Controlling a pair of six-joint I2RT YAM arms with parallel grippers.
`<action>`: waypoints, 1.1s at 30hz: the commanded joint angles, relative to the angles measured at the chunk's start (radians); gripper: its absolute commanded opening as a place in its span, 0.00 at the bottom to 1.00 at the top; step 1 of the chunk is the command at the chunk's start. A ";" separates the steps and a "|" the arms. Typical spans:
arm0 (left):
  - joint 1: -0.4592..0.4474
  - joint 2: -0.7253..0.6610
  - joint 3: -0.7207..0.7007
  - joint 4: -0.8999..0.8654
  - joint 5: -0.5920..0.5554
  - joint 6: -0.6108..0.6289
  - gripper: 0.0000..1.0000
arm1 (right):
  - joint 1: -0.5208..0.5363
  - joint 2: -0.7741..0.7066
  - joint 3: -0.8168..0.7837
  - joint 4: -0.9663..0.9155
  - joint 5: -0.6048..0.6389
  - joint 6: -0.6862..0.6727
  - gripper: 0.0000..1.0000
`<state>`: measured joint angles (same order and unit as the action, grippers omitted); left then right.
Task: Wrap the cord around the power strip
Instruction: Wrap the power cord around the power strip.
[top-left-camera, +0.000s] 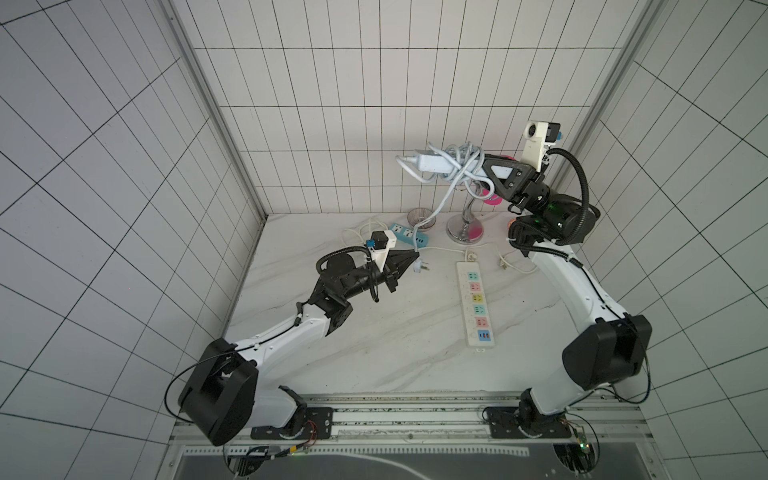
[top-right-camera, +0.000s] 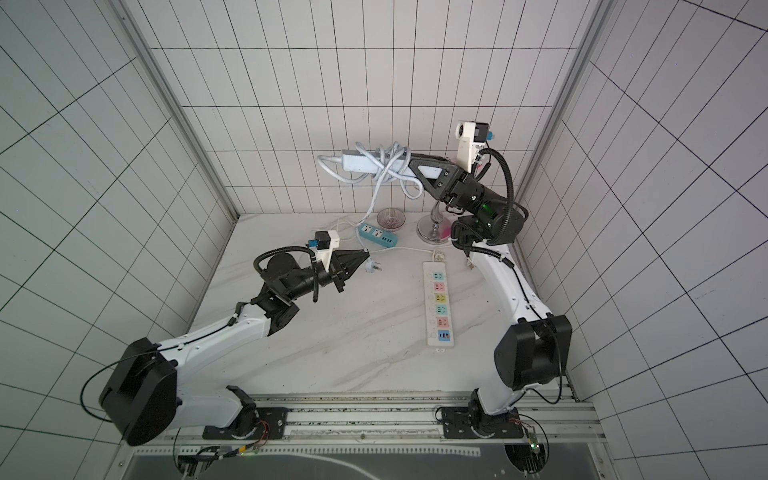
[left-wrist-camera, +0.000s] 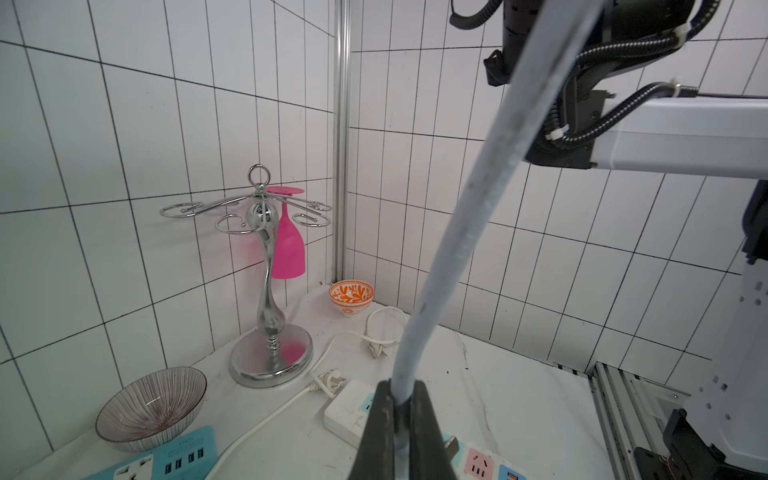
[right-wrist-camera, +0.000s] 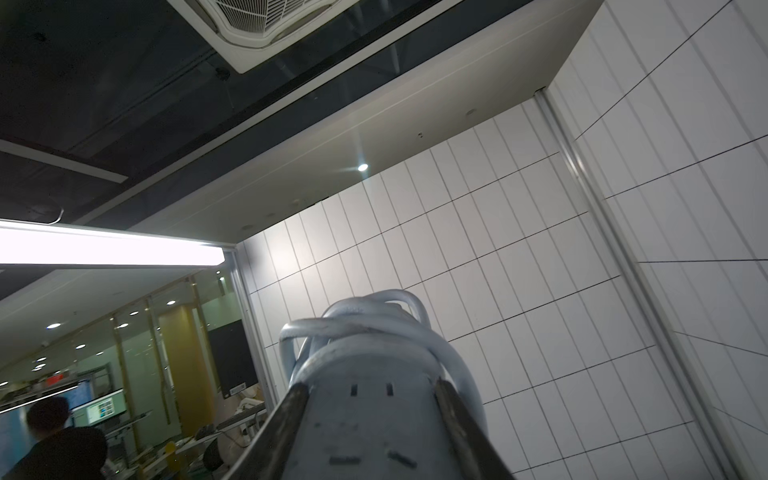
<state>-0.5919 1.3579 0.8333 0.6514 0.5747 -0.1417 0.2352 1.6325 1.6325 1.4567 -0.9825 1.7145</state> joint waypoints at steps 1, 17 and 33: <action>0.012 0.044 0.054 0.005 0.137 0.006 0.00 | 0.092 -0.001 0.231 0.373 0.023 0.183 0.00; 0.333 0.126 0.282 -0.118 0.238 -0.050 0.00 | 0.516 -0.103 0.117 0.111 -0.379 -0.062 0.00; 0.511 -0.125 0.502 -0.621 -0.071 0.188 0.00 | 0.472 -0.299 -0.100 -1.903 -0.259 -1.654 0.00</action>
<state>-0.1001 1.2469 1.2762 0.2249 0.6712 -0.0147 0.7094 1.2896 1.5032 -0.0685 -1.2572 0.3420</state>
